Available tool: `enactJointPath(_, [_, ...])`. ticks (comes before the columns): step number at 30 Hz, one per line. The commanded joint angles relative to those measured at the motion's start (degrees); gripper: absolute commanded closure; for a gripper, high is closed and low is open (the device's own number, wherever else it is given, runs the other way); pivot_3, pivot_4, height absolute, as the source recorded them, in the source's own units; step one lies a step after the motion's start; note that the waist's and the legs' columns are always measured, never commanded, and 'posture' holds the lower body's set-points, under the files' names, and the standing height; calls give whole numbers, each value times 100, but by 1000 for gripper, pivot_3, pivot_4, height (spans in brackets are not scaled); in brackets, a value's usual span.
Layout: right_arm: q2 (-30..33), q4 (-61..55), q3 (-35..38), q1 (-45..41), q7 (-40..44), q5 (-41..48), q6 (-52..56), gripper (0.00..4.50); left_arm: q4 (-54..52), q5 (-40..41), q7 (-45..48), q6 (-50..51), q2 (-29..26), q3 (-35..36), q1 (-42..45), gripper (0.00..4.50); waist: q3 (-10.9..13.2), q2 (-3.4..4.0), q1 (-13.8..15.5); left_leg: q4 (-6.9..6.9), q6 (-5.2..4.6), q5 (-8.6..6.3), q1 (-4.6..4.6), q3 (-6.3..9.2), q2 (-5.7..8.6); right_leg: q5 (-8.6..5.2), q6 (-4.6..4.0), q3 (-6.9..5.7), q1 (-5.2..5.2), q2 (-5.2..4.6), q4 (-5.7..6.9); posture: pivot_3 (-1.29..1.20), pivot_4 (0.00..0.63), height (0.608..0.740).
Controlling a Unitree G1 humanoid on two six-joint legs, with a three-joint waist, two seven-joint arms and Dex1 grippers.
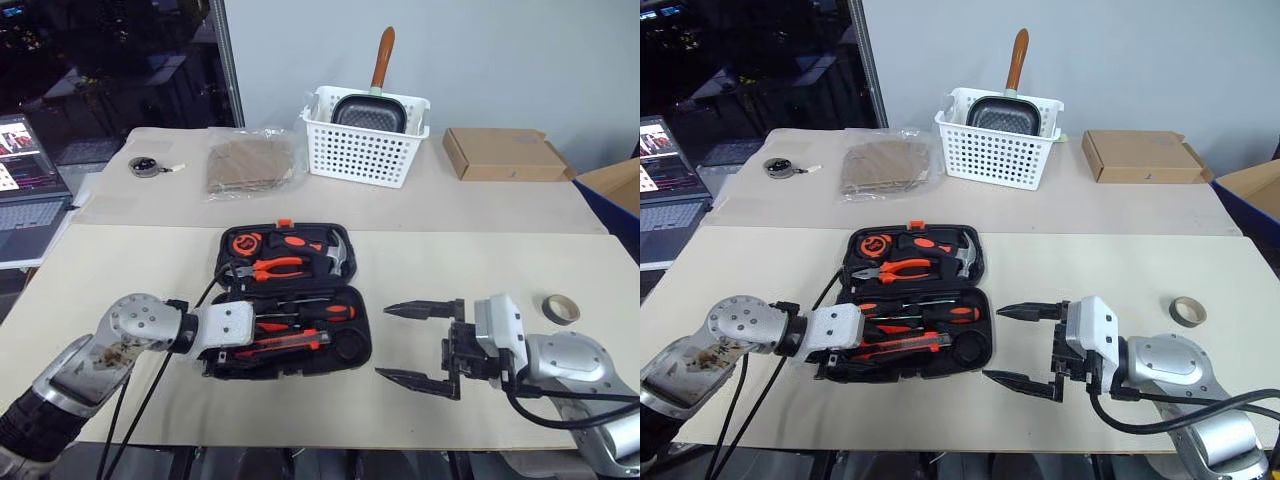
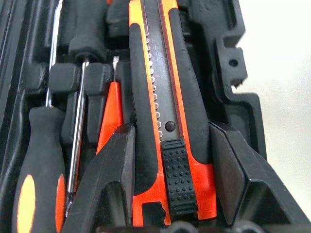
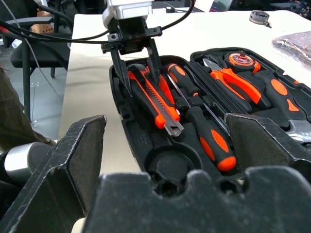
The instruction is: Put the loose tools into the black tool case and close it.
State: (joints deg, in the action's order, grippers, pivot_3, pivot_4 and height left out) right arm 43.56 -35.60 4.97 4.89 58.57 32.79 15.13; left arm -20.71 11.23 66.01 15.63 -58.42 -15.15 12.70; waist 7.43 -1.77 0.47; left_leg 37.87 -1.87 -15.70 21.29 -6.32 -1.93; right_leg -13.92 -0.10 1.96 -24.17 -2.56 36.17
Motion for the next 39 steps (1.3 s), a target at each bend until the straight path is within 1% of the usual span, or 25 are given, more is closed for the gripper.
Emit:
enactJointPath(1, [40, -219, 163, -2, -72, 105, 3, 0, 147, -180, 233, -170, 72, -178, 52, 2782, 0, 0, 1, 1, 0, 0, -2, -1, 0, 0, 1, 1, 2, 0, 1, 0, 150, 740])
enactJointPath(5, [24, -242, 139, 10, -105, 85, -1, 0, 168, -201, 520, -118, 83, -208, 319, 2782, 0, 0, 8, 4, -2, 5, -8, -4, 0, 3, 5, 6, 5, 3, 3, 0, 150, 740])
enactJointPath(9, [46, -245, 179, 59, -99, 84, -26, 0, -19, -126, 705, 156, -12, -135, 318, 2782, 0, 0, 5, 5, -3, 5, -7, -5, 0, 3, 6, 7, 4, 5, 3, 0, 150, 740])
enactJointPath(15, [180, -191, 332, 210, 52, 115, -89, 0, -215, -150, 664, 541, -102, -8, 250, 2782, 0, 0, -11, 5, -12, 0, -3, -6, 0, 2, 9, 11, 0, 6, 2, 0, 150, 740])
enactJointPath(20, [366, 93, 541, 258, 371, 50, -258, 0, -614, 34, 679, 1077, -201, 130, 208, 2782, 0, -1, -15, 5, -13, -1, -4, -8, 1, 1, 10, 12, 2, 5, 1, 0, 150, 740])
enactJointPath(24, [420, 295, 583, 133, 521, 40, -327, 0, -654, -106, 627, 1084, -197, 69, 171, 2782, 0, -1, -14, 5, -13, -1, -6, -9, 1, 1, 11, 12, 2, 6, 3, 0, 150, 740])
enactJointPath(26, [407, 319, 554, 62, 543, 36, -322, 0, -654, -99, 616, 1091, -165, 60, 150, 1781, 0, -1, -16, 5, -13, -1, -6, -9, 2, 1, 10, 14, 1, 8, 3, 0, 150, 740])
enactJointPath(27, [400, 320, 538, 31, 547, 38, -316, 0, -667, -59, 601, 1135, -143, 84, 156, 1583, 0, -1, -16, 5, -13, -1, -6, -8, 1, 1, 10, 13, 2, 9, 4, 0, 150, 740])
enactJointPath(28, [394, 313, 528, 14, 549, 44, -310, 0, -694, -2, 612, 1161, -147, 132, 150, 1167, 0, -1, -16, 5, -13, -1, -7, -8, 1, 1, 10, 14, 2, 9, 3, 0, 150, 740])
enactJointPath(29, [390, 307, 523, 3, 549, 51, -304, 0, -713, 94, 576, 1217, -131, 258, 137, 862, 0, -1, -15, 5, -13, -1, -7, -9, 2, 1, 10, 16, 1, 8, 4, 0, 150, 740])
enactJointPath(30, [388, 304, 522, -1, 551, 55, -300, 0, -717, 189, 518, 1250, -96, 404, 126, 527, 0, -1, -14, 5, -13, -1, -7, -9, 1, 1, 10, 15, 2, 8, 4, 0, 150, 740])
enactJointPath(31, [382, 297, 527, 11, 551, 58, -302, 0, -701, 428, 461, 1304, -29, 717, 82, 236, 0, -1, -15, 5, -13, -1, -7, -9, 1, 1, 10, 15, 2, 8, 4, 0, 150, 740])
enactJointPath(33, [366, 274, 539, 70, 544, 58, -312, 0, -661, 1021, 314, 1550, 207, 1374, 26, 236, 0, -1, -19, 5, -13, -1, -5, -10, 1, 1, 10, 17, 0, 6, 4, 0, 150, 740])
enactJointPath(35, [348, 249, 537, 117, 526, 55, -317, 0, -651, 1553, 143, 1892, 482, 1773, 44, 236, 1, -2, -12, 8, -13, -1, -3, -8, -1, 1, 10, 13, -1, 5, 6, 0, 150, 740])
enactJointPath(37, [317, 224, 500, 116, 482, 54, -298, 0, -643, 1793, -50, 1955, 775, 1892, 3, 783, 0, -1, -6, 12, -13, -1, -6, -6, -1, 1, 10, 12, 2, 4, 9, 0, 150, 740])
enactJointPath(38, [296, 220, 465, 90, 455, 50, -283, 0, -664, 1805, -126, 1883, 927, 1861, -116, 980, 0, -1, -1, 15, -12, -1, -7, -6, 0, 1, 11, 12, 3, 2, 14, 0, 150, 740])
enactJointPath(39, [277, 215, 434, 62, 435, 43, -269, 0, -672, 1741, -208, 1772, 1038, 1802, -261, 1271, -1, 0, -1, 17, -12, -1, -9, -6, 0, 2, 11, 12, 5, 3, 14, 0, 150, 740])
